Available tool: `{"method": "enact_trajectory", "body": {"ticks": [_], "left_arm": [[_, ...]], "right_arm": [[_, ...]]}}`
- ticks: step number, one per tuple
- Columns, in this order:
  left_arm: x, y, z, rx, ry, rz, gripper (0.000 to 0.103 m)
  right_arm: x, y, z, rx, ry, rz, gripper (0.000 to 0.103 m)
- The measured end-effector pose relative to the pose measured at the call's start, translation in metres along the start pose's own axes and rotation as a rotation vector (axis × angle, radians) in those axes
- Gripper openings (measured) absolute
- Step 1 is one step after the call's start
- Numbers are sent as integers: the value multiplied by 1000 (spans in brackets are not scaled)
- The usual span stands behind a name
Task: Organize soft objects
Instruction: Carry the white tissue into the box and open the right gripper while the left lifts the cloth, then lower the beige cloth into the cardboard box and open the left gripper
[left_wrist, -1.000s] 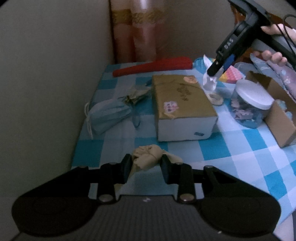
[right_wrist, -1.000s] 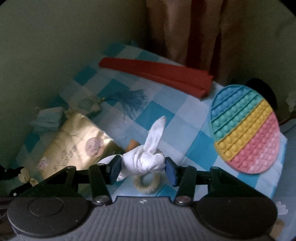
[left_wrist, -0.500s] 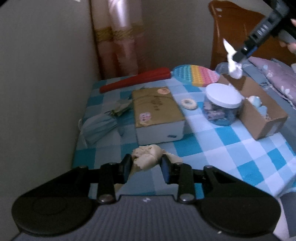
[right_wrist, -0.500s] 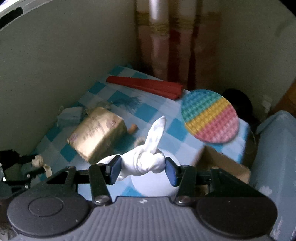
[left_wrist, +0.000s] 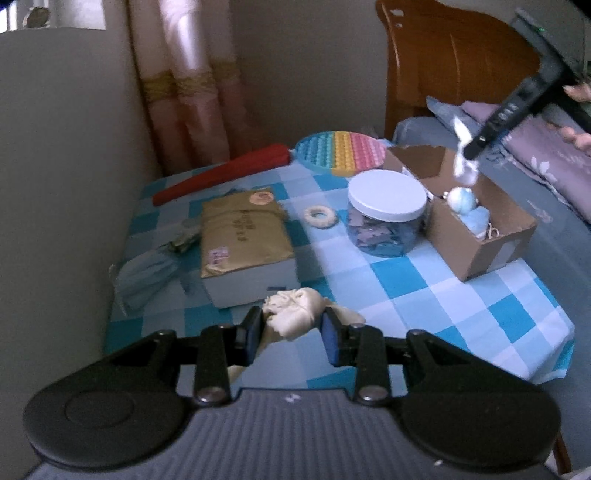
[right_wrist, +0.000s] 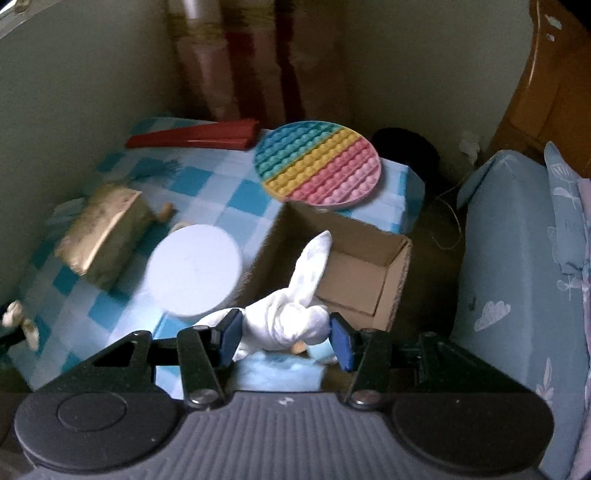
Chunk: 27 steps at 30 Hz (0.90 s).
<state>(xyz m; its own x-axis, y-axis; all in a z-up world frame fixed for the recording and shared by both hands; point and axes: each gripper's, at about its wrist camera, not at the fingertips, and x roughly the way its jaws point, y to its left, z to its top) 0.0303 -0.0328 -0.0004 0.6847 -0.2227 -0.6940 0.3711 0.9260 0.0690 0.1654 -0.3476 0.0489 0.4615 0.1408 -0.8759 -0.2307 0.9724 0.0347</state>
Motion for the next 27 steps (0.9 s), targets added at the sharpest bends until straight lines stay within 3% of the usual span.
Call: {"method": "enact_trajectory", "body": {"ticks": [6, 8, 10, 17, 21, 27], "left_arm": [[10, -15, 12, 35, 11, 6, 33], [14, -19, 15, 43, 15, 8, 33], [18, -22, 19, 50, 19, 2, 33], [26, -37, 39, 104, 15, -50, 33], [28, -48, 58, 151, 3, -96, 33], [33, -68, 99, 205, -20, -196, 33]], "right_arm": [[32, -24, 16, 52, -4, 16, 57], [43, -27, 20, 52, 3, 17, 65], [51, -29, 21, 62, -4, 13, 87], [46, -25, 7, 60, -19, 40, 87], [27, -8, -10, 4, -46, 28, 100], [2, 15, -44, -62, -93, 39, 102]]}}
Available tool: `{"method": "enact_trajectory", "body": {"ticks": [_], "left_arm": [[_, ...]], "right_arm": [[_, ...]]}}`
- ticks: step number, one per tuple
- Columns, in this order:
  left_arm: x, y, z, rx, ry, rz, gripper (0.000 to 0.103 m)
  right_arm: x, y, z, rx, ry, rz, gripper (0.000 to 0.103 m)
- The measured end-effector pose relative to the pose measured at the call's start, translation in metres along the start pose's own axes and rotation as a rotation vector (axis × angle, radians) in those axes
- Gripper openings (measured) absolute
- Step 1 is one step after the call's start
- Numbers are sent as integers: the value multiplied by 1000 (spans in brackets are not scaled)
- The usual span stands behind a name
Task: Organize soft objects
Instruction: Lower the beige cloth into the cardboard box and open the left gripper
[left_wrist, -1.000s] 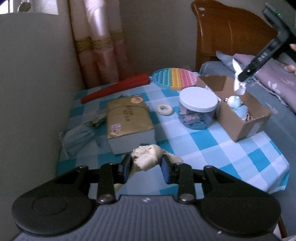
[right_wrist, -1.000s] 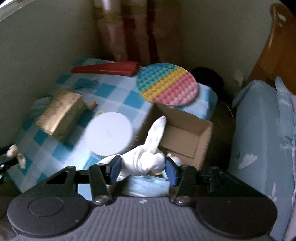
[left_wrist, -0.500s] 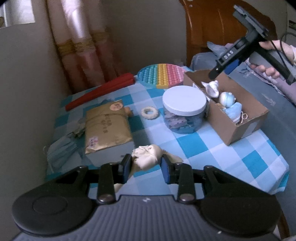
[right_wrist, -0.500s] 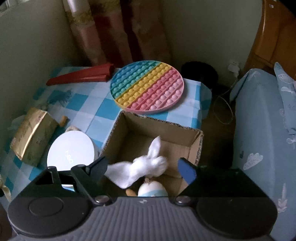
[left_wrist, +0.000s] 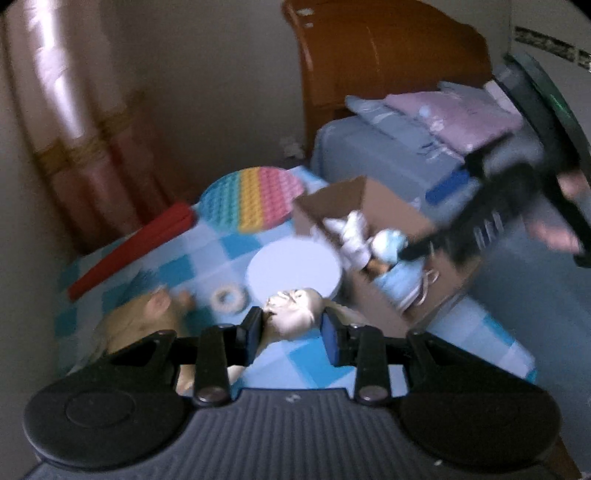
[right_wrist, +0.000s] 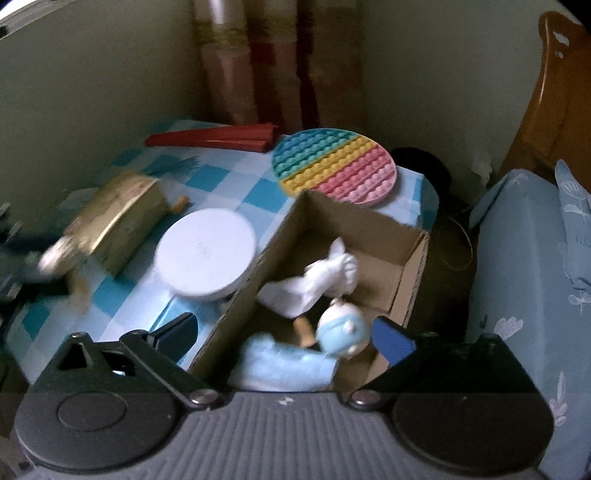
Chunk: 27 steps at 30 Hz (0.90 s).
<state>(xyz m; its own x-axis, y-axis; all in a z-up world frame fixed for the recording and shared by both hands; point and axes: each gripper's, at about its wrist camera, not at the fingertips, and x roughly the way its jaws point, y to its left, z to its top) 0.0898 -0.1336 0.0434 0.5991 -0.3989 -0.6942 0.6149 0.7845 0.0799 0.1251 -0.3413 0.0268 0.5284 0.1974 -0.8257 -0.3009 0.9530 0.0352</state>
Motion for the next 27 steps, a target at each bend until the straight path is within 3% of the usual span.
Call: {"method": "enact_trajectory", "body": {"ticks": [9, 15, 17, 19, 20, 27], "left_arm": [[47, -35, 64, 77, 14, -129, 33], [84, -58, 82, 105, 44, -150, 34], [93, -61, 82, 102, 58, -155, 43], [98, -60, 82, 84, 62, -137, 77], [96, -59, 82, 75, 50, -129, 83], [70, -51, 78, 56, -7, -97, 95]], "right_arm": [[-15, 15, -48, -18, -3, 42, 103], [-24, 6, -61, 16, -3, 41, 103], [-27, 4, -63, 26, -5, 41, 103], [-29, 1, -64, 35, -4, 43, 103], [-29, 1, -65, 37, -5, 43, 103], [-31, 2, -63, 45, -17, 43, 103]]}}
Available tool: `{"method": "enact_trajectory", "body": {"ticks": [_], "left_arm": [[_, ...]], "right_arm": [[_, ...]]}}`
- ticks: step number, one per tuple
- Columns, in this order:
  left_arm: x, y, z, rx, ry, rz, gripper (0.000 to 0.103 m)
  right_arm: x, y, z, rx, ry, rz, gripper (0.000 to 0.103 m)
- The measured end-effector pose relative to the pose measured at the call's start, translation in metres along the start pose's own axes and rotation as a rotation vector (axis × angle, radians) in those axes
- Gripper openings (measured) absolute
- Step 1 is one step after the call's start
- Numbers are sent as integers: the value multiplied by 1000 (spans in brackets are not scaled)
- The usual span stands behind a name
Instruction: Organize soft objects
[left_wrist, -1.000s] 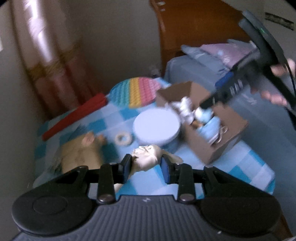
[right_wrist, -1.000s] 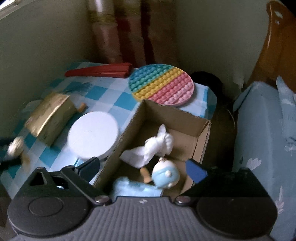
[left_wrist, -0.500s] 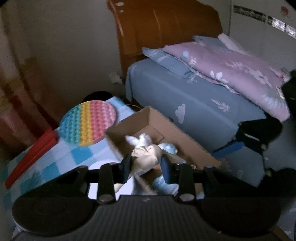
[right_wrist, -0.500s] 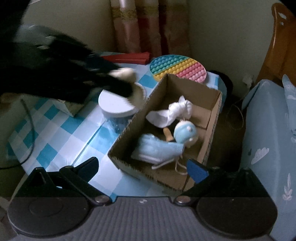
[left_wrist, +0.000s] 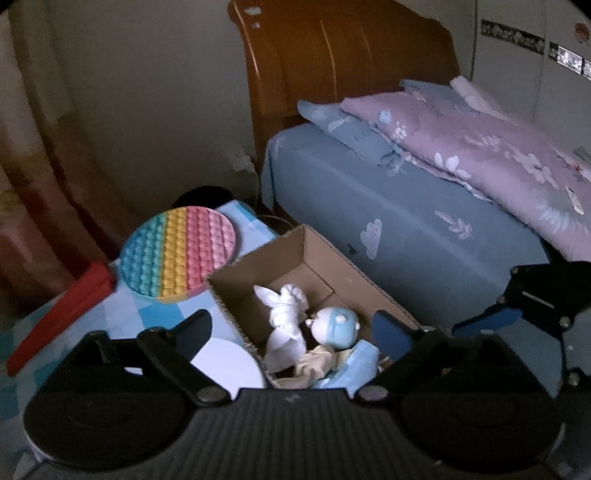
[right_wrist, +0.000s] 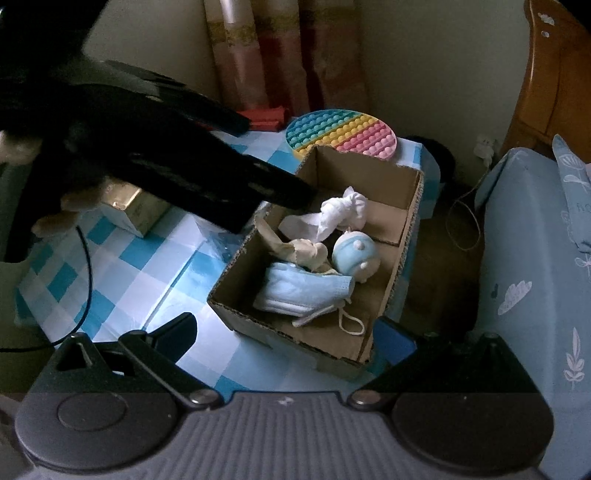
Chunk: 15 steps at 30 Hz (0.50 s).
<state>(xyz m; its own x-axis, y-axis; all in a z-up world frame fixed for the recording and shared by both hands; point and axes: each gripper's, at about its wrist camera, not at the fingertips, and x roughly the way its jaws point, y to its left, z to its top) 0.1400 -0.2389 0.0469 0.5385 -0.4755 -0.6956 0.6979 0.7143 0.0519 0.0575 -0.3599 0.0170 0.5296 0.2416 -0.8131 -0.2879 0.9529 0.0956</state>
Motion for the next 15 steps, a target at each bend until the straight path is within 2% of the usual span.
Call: {"method": "enact_trajectory", "body": {"ticks": [8, 15], "left_arm": [[-44, 7, -22, -24, -15, 35, 98], [-75, 13, -57, -31, 18, 160, 98]], "right_arm": [[-2, 21, 4, -11, -18, 20, 103], [2, 47, 6, -33, -12, 20, 103]]}}
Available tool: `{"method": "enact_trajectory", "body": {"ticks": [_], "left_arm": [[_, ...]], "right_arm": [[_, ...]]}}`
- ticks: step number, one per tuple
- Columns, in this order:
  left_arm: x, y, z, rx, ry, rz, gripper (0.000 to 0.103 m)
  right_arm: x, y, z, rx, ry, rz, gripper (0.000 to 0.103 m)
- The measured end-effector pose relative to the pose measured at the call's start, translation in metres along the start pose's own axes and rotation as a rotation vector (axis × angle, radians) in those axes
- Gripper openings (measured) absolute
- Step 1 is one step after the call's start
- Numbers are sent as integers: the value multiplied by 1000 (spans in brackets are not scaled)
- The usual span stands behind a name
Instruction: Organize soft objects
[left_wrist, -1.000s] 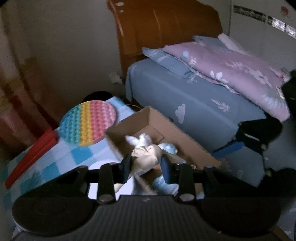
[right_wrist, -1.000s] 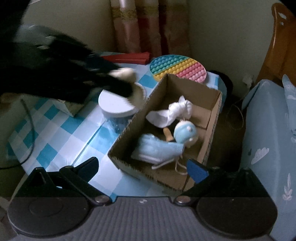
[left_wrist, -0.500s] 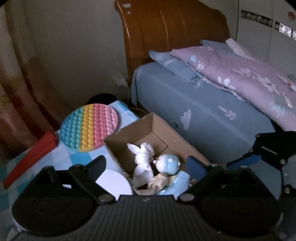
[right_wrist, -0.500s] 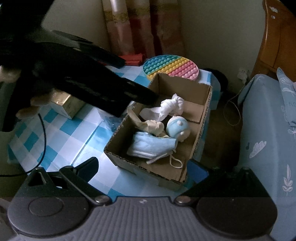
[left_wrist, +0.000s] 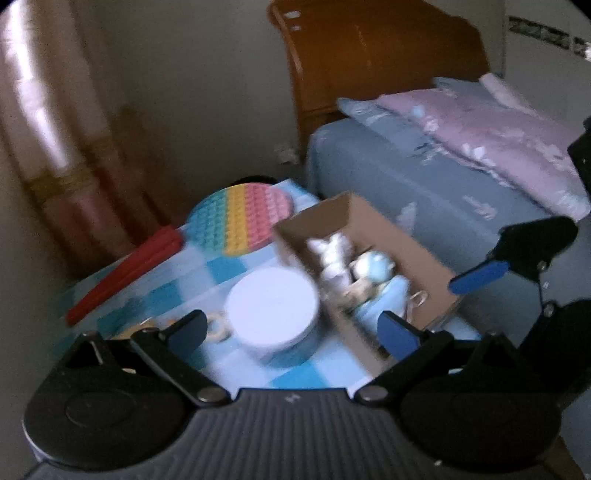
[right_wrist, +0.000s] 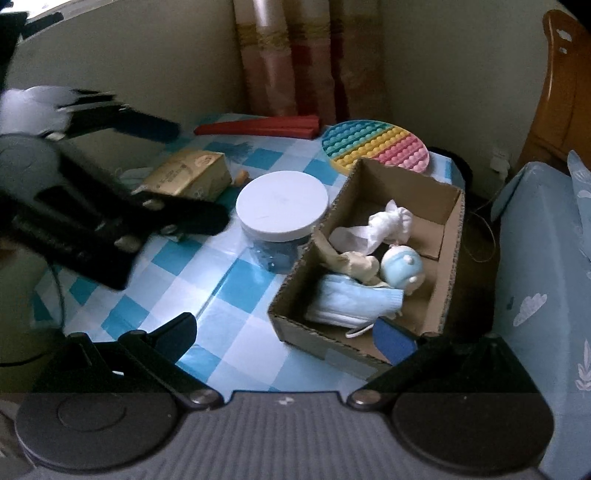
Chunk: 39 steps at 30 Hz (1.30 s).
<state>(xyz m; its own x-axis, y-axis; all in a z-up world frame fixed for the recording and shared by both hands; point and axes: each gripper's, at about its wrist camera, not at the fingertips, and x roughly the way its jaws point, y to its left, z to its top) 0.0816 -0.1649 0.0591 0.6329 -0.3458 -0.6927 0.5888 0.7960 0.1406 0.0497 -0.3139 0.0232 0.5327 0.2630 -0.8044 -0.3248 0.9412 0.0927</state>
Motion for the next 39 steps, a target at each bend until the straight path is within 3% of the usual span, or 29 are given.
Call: {"method": "enact_trajectory", "body": {"ticks": [6, 12, 19, 30, 39], "left_arm": [[-18, 19, -30, -95, 16, 74, 98], [-38, 33, -63, -183, -20, 210, 98], [-46, 52, -105, -246, -5, 259, 98], [-33, 79, -135, -305, 43, 274, 98], [-16, 96, -148, -317, 67, 267, 98]], "right_arm": [[8, 16, -1, 8, -1, 0, 103], [9, 26, 3, 5, -38, 0, 103], [14, 37, 8, -12, -47, 1, 103], [25, 53, 36, -92, -68, 10, 103], [64, 55, 106, -242, -50, -9, 103]]}}
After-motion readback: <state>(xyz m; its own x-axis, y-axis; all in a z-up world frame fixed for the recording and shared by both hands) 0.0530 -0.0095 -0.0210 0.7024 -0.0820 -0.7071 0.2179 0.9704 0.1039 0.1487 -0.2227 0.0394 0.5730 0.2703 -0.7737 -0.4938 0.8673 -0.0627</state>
